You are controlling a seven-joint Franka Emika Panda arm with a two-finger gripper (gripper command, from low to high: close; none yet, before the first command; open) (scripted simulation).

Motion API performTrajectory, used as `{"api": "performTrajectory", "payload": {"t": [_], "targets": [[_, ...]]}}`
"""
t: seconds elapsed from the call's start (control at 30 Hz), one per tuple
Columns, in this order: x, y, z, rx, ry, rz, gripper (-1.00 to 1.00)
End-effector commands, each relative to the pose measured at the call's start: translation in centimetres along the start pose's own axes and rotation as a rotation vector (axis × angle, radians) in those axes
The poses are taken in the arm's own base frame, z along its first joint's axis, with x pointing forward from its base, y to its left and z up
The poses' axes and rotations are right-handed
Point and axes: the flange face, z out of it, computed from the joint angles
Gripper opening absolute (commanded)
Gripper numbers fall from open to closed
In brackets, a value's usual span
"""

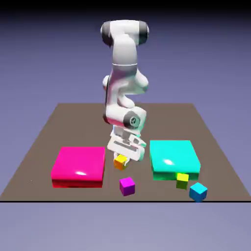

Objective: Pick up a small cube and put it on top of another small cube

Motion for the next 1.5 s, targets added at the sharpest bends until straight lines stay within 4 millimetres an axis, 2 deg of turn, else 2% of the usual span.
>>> {"api": "performTrajectory", "payload": {"t": [0.0,0.13,0.2,0.47,0.73,0.9,1.1,1.3,1.47], "targets": [[-0.1,0.1,-0.8,0.0,0.001,0.0,-1.0],[-0.3,0.2,-3.5,-0.004,0.006,0.002,-1.0],[-1.0,0.6,-3.4,-0.002,-0.009,0.018,-1.0],[-0.8,10.4,0.5,-0.038,-0.204,0.446,-1.0],[0.5,19.0,2.9,-0.003,-0.346,0.903,-1.0],[4.3,23.3,3.6,0.075,-0.416,1.192,-1.0],[9.6,27.1,3.2,0.256,-0.526,1.508,-1.0],[14.8,30.0,1.5,0.534,-0.689,1.749,-1.0],[18.4,32.3,-1.1,0.827,-0.874,1.853,-1.0]]}}
